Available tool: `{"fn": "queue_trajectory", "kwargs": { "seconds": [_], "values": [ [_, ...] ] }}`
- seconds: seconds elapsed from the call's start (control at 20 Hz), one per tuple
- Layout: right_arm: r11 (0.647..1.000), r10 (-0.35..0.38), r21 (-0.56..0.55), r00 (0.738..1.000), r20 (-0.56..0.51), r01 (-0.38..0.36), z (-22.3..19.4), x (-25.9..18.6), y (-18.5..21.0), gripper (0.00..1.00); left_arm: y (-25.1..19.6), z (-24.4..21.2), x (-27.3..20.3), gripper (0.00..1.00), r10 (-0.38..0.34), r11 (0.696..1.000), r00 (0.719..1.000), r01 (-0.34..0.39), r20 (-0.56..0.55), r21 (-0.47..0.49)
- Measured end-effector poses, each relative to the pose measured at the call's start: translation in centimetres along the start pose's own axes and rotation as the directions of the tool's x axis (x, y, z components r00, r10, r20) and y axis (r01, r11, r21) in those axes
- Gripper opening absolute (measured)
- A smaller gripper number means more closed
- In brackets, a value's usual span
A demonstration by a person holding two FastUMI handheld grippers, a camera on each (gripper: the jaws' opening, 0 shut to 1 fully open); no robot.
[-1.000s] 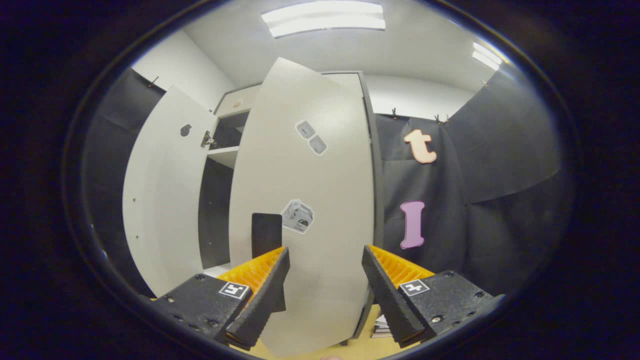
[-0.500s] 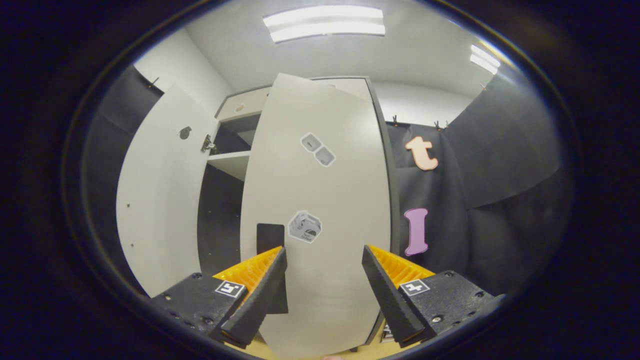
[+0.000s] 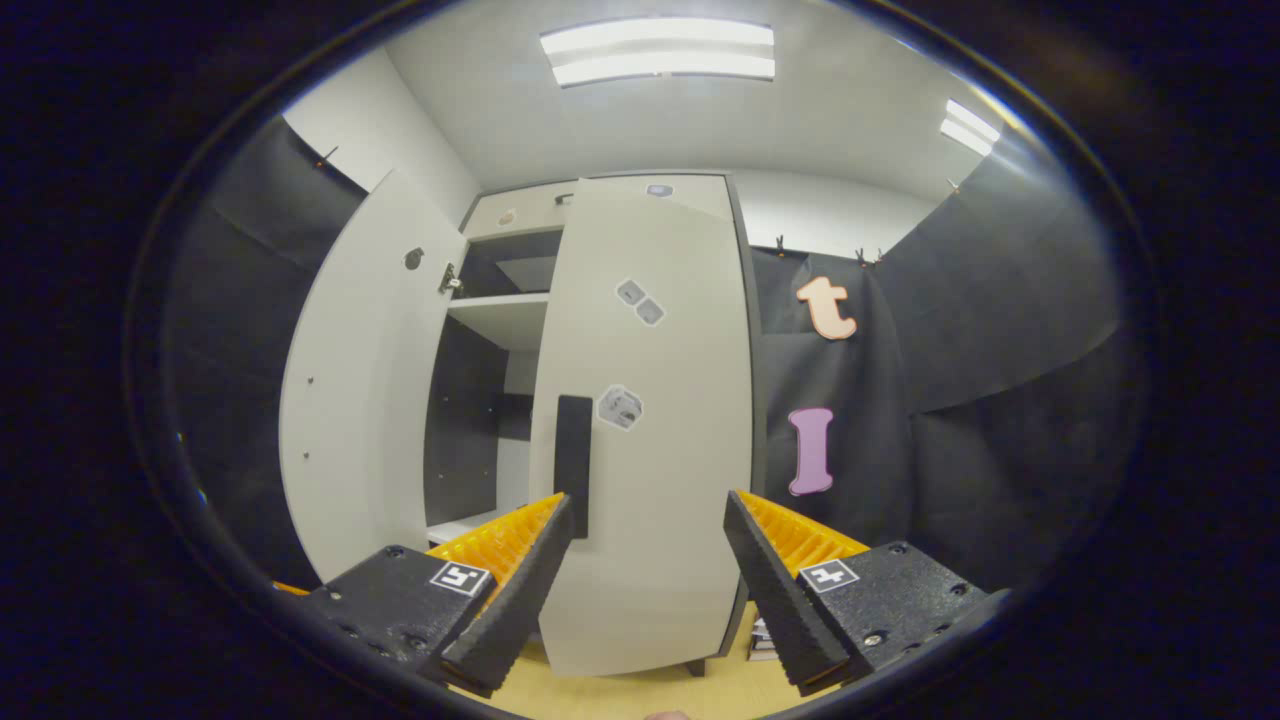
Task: Grab one shoe with the right hand and put it into the shoe cabinet, grab the other shoe with the left hand and put it into the shoe cabinet; then close the right door with the right hand and the left door with the left hand.
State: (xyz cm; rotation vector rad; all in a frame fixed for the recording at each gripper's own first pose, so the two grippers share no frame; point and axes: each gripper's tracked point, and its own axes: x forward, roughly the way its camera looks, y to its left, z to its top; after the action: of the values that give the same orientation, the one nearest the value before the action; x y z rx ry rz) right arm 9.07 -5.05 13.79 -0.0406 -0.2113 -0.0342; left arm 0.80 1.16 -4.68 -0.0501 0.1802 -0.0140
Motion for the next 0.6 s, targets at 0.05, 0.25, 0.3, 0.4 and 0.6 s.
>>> {"fn": "queue_trajectory", "kwargs": {
  "seconds": [0.05, 0.25, 0.3, 0.4, 0.6],
  "values": [
    [0.999, -0.033, -0.006, 0.999, -0.013, 0.033, -1.4, -1.0, -0.3, 0.97, -0.3, -0.1, -0.1, 0.93, -0.008, 1.0, 1.0, 0.008, -0.008, -0.004],
    [0.995, -0.094, -0.031, 0.994, -0.058, 0.092, -6.7, -4.6, 0.2, 0.98, -1.0, 0.4, -0.3, 0.93, -0.036, 0.999, 0.999, 0.036, -0.008, -0.031],
    [0.994, -0.107, -0.038, 0.992, -0.068, 0.104, -8.0, -5.5, 0.2, 0.98, -1.1, 0.5, -0.3, 0.93, -0.04, 0.999, 0.999, 0.04, -0.006, -0.03],
    [0.992, -0.118, -0.048, 0.988, -0.102, 0.113, -10.6, -7.0, 0.4, 0.98, -1.2, 1.1, -0.6, 0.93, -0.042, 0.999, 0.999, 0.043, 0.009, -0.025],
    [0.995, -0.095, -0.04, 0.978, -0.185, 0.089, -14.1, -8.5, 1.3, 0.98, -1.5, 1.7, -0.7, 0.93, -0.052, 0.998, 0.998, 0.053, 0.026, -0.029]
  ]
}}
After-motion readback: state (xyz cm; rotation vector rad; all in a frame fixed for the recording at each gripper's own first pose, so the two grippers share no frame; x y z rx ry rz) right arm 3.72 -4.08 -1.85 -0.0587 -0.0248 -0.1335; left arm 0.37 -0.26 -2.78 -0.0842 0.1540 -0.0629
